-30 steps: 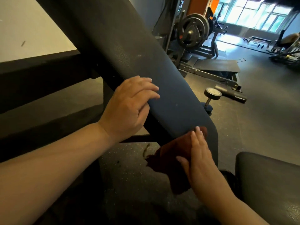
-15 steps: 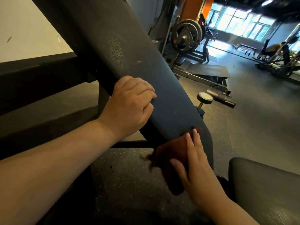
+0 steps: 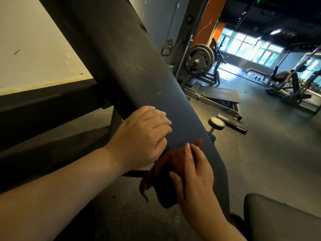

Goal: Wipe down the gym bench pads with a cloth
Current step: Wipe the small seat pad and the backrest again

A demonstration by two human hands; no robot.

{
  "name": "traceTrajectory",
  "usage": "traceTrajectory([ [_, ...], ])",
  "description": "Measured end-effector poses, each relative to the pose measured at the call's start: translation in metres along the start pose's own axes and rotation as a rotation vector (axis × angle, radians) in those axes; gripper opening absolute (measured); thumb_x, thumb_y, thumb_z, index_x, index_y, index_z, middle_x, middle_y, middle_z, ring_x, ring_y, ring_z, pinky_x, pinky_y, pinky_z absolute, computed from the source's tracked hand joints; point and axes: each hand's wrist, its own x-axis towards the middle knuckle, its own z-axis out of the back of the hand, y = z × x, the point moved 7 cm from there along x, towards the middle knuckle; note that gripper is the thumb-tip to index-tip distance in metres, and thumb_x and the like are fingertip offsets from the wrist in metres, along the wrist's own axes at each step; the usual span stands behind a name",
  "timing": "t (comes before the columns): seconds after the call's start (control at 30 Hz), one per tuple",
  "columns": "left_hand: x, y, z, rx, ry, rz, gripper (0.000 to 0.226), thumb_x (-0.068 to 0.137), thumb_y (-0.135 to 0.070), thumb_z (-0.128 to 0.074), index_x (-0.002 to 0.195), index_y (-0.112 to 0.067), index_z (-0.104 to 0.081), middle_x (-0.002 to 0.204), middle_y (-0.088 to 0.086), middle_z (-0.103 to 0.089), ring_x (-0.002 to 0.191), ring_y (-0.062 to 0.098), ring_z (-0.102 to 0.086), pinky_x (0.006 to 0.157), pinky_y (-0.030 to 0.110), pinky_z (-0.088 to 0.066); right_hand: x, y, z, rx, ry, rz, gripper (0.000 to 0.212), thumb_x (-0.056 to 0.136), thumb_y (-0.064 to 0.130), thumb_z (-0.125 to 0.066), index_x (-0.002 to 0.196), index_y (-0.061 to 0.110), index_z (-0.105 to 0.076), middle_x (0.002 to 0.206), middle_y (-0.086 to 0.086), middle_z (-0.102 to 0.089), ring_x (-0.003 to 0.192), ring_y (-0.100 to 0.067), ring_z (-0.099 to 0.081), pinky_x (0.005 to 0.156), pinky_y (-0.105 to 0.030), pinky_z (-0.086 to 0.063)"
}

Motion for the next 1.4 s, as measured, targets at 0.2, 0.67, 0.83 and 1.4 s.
traceTrajectory([
  [0.2, 0.001, 0.024, 0.012, 0.002, -0.060, 0.063, 0.037, 0.093, -0.023, -0.043, 0.110, -0.009, -0.073, 0.118, 0.007, -0.070, 0.117, 0.022, -0.060, 0.113, 0.039, -0.036, 0.026, 0.033, 0.012, 0.023, 0.005, -0.013, 0.078, 0.101, 0.053, -0.034, 0.137, 0.032, 0.032, 0.161, 0.013, 0.022, 0.144, -0.006, 0.024, 0.114, -0.028, 0.016],
  [0.67, 0.017, 0.034, 0.019, 0.036, -0.114, 0.068, 0.031, 0.086, -0.017, -0.047, 0.095, -0.007, -0.075, 0.104, 0.007, -0.073, 0.106, 0.026, -0.065, 0.102, 0.043, -0.044, 0.019, 0.010, -0.001, 0.004, 0.123, -0.072, 0.082, 0.100, 0.055, -0.034, 0.135, 0.026, 0.034, 0.146, 0.011, 0.040, 0.138, -0.009, 0.035, 0.115, -0.030, 0.017],
  [0.83, 0.019, 0.034, 0.017, 0.046, -0.043, 0.083, 0.030, 0.085, -0.019, -0.048, 0.096, -0.011, -0.075, 0.106, 0.004, -0.073, 0.108, 0.021, -0.063, 0.107, 0.036, -0.039, 0.048, 0.050, 0.016, 0.091, 0.086, 0.091, 0.078, 0.097, 0.063, -0.022, 0.133, 0.031, 0.039, 0.139, 0.016, 0.050, 0.114, 0.003, 0.057, 0.112, -0.030, 0.022],
  [1.4, 0.024, 0.061, 0.034, 0.200, 0.005, 0.145, 0.026, 0.092, -0.022, -0.049, 0.103, -0.015, -0.072, 0.117, 0.000, -0.068, 0.118, 0.018, -0.055, 0.108, 0.032, -0.026, 0.045, 0.059, 0.018, 0.113, -0.032, 0.182, 0.081, 0.096, 0.063, -0.024, 0.157, 0.025, 0.014, 0.163, 0.009, 0.021, 0.142, -0.007, 0.024, 0.119, -0.034, 0.008],
])
